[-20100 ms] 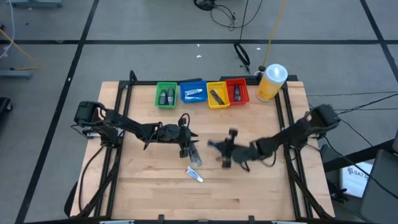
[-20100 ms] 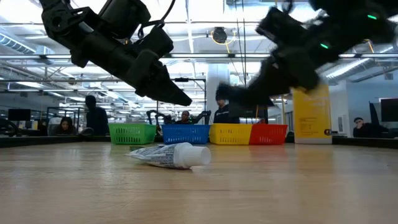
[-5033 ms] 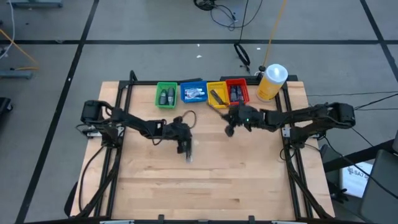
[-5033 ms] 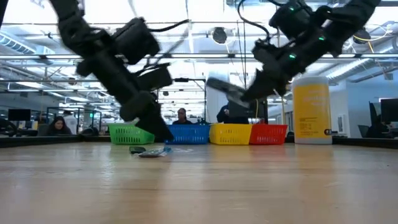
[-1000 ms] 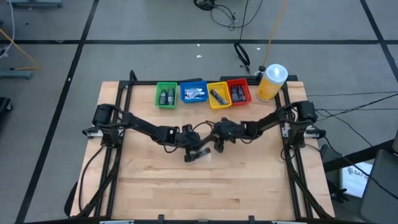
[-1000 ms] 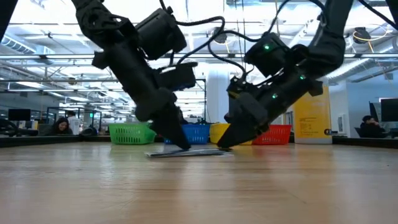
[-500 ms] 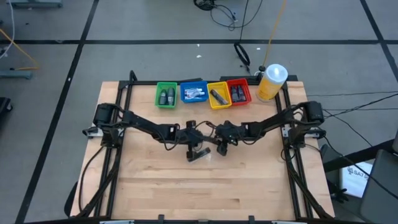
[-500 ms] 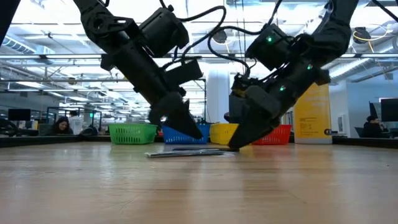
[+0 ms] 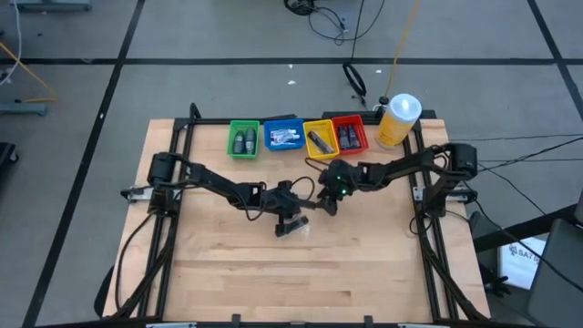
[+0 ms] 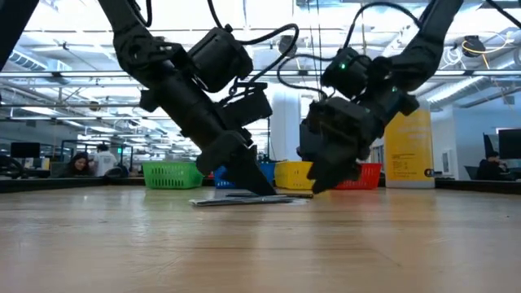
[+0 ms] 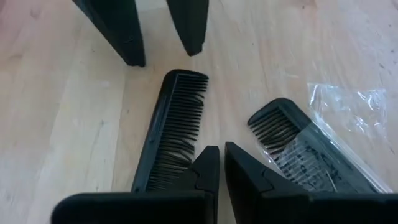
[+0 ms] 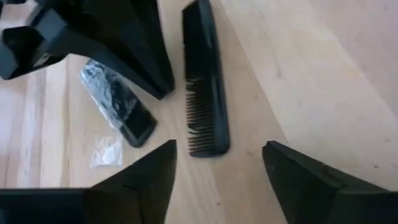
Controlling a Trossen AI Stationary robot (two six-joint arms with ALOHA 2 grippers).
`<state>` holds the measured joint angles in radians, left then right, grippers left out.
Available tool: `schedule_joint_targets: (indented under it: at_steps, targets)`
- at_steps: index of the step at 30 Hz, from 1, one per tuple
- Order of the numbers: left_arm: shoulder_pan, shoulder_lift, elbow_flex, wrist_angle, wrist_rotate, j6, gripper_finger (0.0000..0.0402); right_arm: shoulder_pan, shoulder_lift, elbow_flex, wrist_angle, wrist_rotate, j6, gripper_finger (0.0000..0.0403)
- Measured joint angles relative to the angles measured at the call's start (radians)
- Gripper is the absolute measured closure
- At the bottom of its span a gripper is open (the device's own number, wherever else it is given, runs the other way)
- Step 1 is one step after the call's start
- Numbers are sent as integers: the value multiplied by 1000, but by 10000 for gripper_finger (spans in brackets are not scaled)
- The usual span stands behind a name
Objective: Pick & Place Travel size toiletries
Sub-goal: Put the left black comb into the yellow bin
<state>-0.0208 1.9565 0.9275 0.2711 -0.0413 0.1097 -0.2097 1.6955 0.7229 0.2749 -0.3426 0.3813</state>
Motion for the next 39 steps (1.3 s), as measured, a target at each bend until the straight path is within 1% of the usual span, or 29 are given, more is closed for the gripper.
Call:
schedule_joint_targets:
  at_steps: [4,8,13,20,27,30,33,36,39]
  targets:
    - [13,15,1,11,0,-2,376,-15,58,4,61,-26,0,138]
    - [28,17,1,-3,1,-3,376,-28,94,4,120,-73,0,124]
    - [45,23,1,-2,4,-3,376,-33,104,4,114,-81,0,124]
    - [60,111,4,94,7,-11,376,-22,132,4,123,-79,0,132]
    - [60,119,2,116,11,-12,376,-18,136,4,114,-79,-17,137]
    - [61,119,1,116,11,-13,376,-16,126,4,97,-77,-48,151]
    - [60,119,1,116,13,-11,376,-7,127,3,88,-61,-77,181]
    - [59,119,1,116,14,-11,376,1,127,2,81,-46,-84,227]
    - [59,119,0,117,14,-15,376,11,127,2,61,16,-105,282]
